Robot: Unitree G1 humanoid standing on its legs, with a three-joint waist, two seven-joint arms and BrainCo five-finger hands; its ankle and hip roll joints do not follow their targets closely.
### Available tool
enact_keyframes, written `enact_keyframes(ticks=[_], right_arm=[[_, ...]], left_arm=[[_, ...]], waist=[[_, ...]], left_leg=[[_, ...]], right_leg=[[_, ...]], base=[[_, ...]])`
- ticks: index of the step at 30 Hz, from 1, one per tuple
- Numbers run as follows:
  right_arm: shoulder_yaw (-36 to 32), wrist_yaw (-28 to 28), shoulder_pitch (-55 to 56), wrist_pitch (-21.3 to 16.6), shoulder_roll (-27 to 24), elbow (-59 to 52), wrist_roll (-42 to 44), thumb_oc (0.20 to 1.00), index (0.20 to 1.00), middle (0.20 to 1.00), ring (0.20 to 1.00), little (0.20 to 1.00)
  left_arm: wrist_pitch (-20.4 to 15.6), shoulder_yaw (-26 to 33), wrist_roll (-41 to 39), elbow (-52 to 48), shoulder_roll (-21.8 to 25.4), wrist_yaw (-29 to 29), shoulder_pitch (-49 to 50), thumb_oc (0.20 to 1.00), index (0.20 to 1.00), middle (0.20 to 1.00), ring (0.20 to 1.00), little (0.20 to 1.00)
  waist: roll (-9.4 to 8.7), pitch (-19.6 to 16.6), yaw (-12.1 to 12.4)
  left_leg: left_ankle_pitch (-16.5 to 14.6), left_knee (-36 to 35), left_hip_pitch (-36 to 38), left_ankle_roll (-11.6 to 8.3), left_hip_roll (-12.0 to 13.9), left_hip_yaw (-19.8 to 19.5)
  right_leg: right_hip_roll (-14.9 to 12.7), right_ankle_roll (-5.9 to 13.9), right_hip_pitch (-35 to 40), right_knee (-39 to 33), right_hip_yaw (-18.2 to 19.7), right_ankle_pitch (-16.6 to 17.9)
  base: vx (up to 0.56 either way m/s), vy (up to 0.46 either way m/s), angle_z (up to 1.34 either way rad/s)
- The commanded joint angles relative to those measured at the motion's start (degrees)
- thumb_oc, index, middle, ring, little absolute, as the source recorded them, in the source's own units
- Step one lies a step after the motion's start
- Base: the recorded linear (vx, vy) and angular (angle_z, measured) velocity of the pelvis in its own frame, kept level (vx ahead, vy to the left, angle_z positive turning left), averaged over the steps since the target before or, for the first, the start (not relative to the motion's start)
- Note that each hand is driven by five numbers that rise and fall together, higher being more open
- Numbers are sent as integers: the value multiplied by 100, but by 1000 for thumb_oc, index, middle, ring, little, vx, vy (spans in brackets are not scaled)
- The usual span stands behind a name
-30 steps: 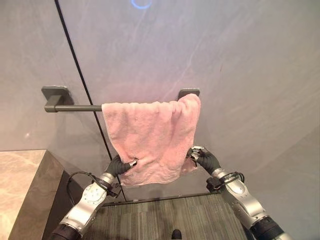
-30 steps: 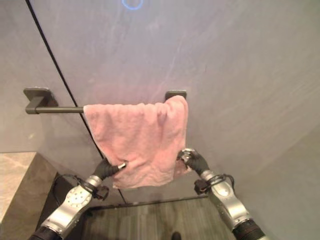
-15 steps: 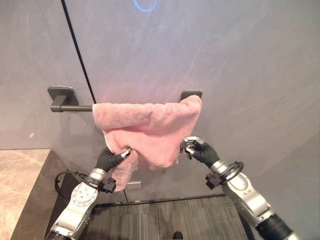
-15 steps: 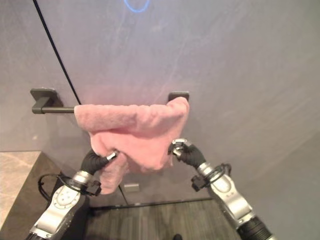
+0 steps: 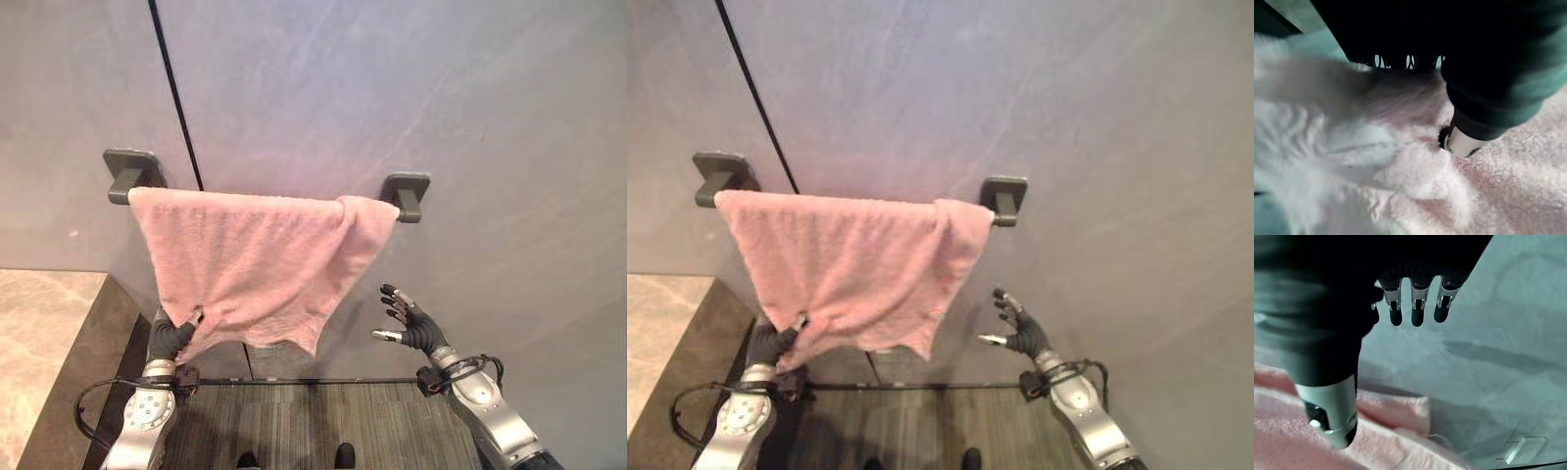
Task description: Put brush and paste in cup on sink, flatten towel.
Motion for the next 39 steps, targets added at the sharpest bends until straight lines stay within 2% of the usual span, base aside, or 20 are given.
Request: enact_keyframes(ticks=[1,2,3,4,11,12,14,15,19,20,21,23,25,26,28,32,34,35,38,39], right_arm=[[-42,-131,-265,-190,89,-25,-52,1000,1000,1000,1000,1000],[-32,-154,-250,-169,97,81,-78,1000,1000,1000,1000,1000],[-17,-201,-251,-142,142,357,-109,1000,1000,1000,1000,1000],[-18,-201,-257,-149,145,367,-109,1000,1000,1000,1000,1000],[9,-257,-328,-2,253,1505,-430,1000,1000,1000,1000,1000],[-16,-239,-288,68,297,1754,-424,1000,1000,1000,1000,1000],[-24,-248,-263,92,370,2097,-398,1000,1000,1000,1000,1000],[-9,-219,-319,202,430,2484,-508,1000,1000,1000,1000,1000],[37,-184,-471,375,567,3397,-713,1000,1000,1000,1000,1000],[64,-176,-574,468,679,4130,-808,1000,1000,1000,1000,1000],[63,-178,-592,453,683,4154,-808,1000,1000,1000,1000,1000],[72,-190,-752,516,883,5085,-896,1000,1000,1000,1000,1000],[89,-302,-923,544,1048,5985,-1209,1000,1000,1000,1000,1000],[13,-348,-1021,617,1198,6720,-1376,1000,1000,1000,1000,1000],[-182,-312,-950,702,1315,7290,-1464,1000,1000,1000,1000,1000],[-354,-182,-776,859,1387,7820,-1637,1000,1000,1000,1000,1000],[-448,-124,-637,908,1388,8005,-1683,1000,1000,1000,1000,1000],[-543,-70,-476,879,1304,7958,-1618,1000,1000,1000,1000,1000],[-560,-118,-430,855,1289,7939,-1623,1000,1000,1000,1000,1000],[-597,-155,-451,811,1250,7859,-1569,1000,1000,1000,1000,1000]], left_arm=[[-165,-100,87,-96,247,-26,-285,200,200,200,200,200],[-143,-171,74,-65,261,-45,-326,200,200,200,200,200],[-87,-352,152,59,295,-97,-423,827,827,827,827,827],[-90,-357,154,67,295,-95,-432,1000,1000,1000,1000,1000],[238,-947,757,1047,356,-457,-627,1000,1000,1000,1000,1000],[441,-1036,842,1490,269,-607,-619,1000,1000,1000,1000,1000],[551,-1052,1031,1737,221,-581,-622,1000,1000,1000,1000,1000],[768,-1073,1155,2188,93,-703,-619,1000,1000,1000,1000,1000],[1005,-1136,1586,2843,-53,-732,-707,1000,1000,1000,1000,1000],[1170,-1205,1735,3719,-235,-804,-822,1000,1000,1000,1000,1000],[1155,-1210,1738,3749,-246,-794,-845,1000,1000,1000,1000,1000],[1228,-1310,1930,4312,-390,-745,-1034,1000,1000,1000,1000,1000],[1250,-1315,1885,5052,-602,-647,-1232,1000,1000,1000,1000,1000],[1281,-1213,1735,5838,-805,-526,-1457,1000,1000,1000,1000,1000],[1390,-998,1558,6540,-980,-487,-1539,1000,1000,1000,1000,1000],[1459,-954,1731,7069,-1149,-607,-1506,1000,1000,1000,1000,1000],[1420,-1068,1906,7043,-1212,-706,-1448,1000,1000,1000,1000,1000],[1336,-1391,2337,6908,-1218,-751,-1387,1000,1000,1000,1000,1000],[1324,-1416,2342,6890,-1212,-749,-1352,1000,1000,1000,1000,1000],[1337,-1237,2113,6924,-1189,-716,-1299,1000,1000,1000,1000,1000]], waist=[[-72,-83,89],[-64,-91,68],[-40,-104,27],[-40,-102,31],[71,-169,-118],[108,-188,-165],[125,-198,-184],[161,-209,-218],[198,-225,-255],[224,-246,-275],[227,-240,-274],[260,-252,-284],[291,-256,-283],[315,-268,-284],[337,-281,-300],[348,-320,-359],[361,-346,-382],[374,-343,-428],[378,-341,-436],[372,-333,-424]], left_leg=[[51,57,-216,3,-9,-114],[50,57,-209,4,-7,-104],[48,57,-192,1,-4,-79],[47,57,-192,1,-4,-77],[43,57,-127,-22,27,7],[46,57,-115,-31,40,33],[47,57,-112,-38,48,46],[51,57,-109,-46,62,66],[53,57,-102,-58,86,85],[60,57,-105,-68,96,97],[58,57,-106,-69,98,97],[56,57,-108,-77,107,97],[56,57,-113,-82,113,96],[63,57,-127,-95,111,80],[65,57,-129,-104,112,61],[39,57,-100,-119,128,99],[20,57,-82,-123,131,111],[14,57,-80,-126,139,120],[13,57,-79,-130,141,136],[41,57,-96,-139,150,139]], right_leg=[[-464,405,117,60,64,115],[-466,405,122,60,74,114],[-468,409,117,64,93,124],[-467,409,116,63,95,124],[-435,402,114,65,174,116],[-427,398,109,62,196,118],[-419,393,105,62,208,117],[-409,381,95,64,225,111],[-390,362,86,63,244,104],[-378,349,86,60,254,98],[-377,349,85,61,254,97],[-362,336,81,57,262,87],[-350,325,74,53,265,84],[-349,314,63,50,263,88],[-342,299,69,46,258,79],[-328,286,100,30,269,63],[-323,278,122,19,268,49],[-318,284,124,14,275,42],[-315,286,122,9,291,43],[-305,290,106,3,289,49]], base=[[0,0,0],[0,0,0],[0,0,0],[0,0,0],[1,0,-2],[-3,-4,-5],[-4,-9,-13],[-3,-10,-14],[-4,-10,-4],[0,0,0],[0,0,0],[0,0,0],[0,0,0],[0,0,0],[0,0,0],[12,0,0],[19,-1,0],[0,0,0],[0,-5,-1],[1,-16,-6]])
